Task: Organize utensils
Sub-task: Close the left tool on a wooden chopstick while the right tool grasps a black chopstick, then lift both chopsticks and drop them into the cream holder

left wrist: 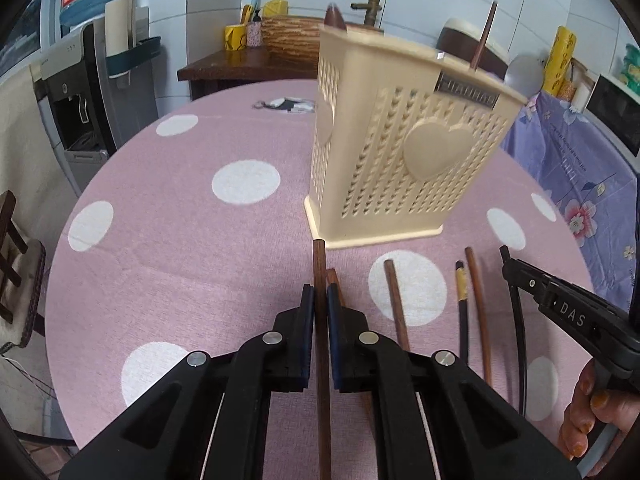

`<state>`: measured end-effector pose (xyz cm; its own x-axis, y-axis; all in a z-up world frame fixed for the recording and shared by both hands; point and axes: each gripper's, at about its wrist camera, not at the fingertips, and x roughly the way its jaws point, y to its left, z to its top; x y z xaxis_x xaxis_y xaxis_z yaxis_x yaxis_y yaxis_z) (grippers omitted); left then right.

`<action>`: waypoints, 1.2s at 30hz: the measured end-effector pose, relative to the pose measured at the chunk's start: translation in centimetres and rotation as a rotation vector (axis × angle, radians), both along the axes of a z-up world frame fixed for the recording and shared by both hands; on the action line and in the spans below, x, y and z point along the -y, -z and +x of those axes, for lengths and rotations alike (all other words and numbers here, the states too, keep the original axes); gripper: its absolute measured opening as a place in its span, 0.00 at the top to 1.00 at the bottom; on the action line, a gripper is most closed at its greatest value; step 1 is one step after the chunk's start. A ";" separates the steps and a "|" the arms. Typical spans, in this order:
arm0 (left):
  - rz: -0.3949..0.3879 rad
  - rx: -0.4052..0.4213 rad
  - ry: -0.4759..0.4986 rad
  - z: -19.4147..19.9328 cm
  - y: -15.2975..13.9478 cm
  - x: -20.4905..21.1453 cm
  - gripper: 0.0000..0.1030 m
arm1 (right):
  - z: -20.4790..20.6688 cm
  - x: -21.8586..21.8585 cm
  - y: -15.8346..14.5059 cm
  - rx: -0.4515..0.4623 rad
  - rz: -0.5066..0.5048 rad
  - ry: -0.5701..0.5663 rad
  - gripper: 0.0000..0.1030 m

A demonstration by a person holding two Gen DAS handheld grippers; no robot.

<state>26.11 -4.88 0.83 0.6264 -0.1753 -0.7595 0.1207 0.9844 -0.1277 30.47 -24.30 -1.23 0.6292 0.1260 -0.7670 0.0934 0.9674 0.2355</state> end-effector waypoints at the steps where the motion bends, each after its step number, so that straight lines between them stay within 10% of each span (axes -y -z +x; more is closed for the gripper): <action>1: -0.010 0.011 0.003 -0.1 -0.5 -0.1 0.92 | -0.3 0.1 -0.7 0.015 0.007 -0.005 0.92; 36: -0.108 0.342 0.075 -3.9 -15.0 -3.3 0.92 | -6.6 -0.7 -19.0 0.368 0.036 -0.180 0.92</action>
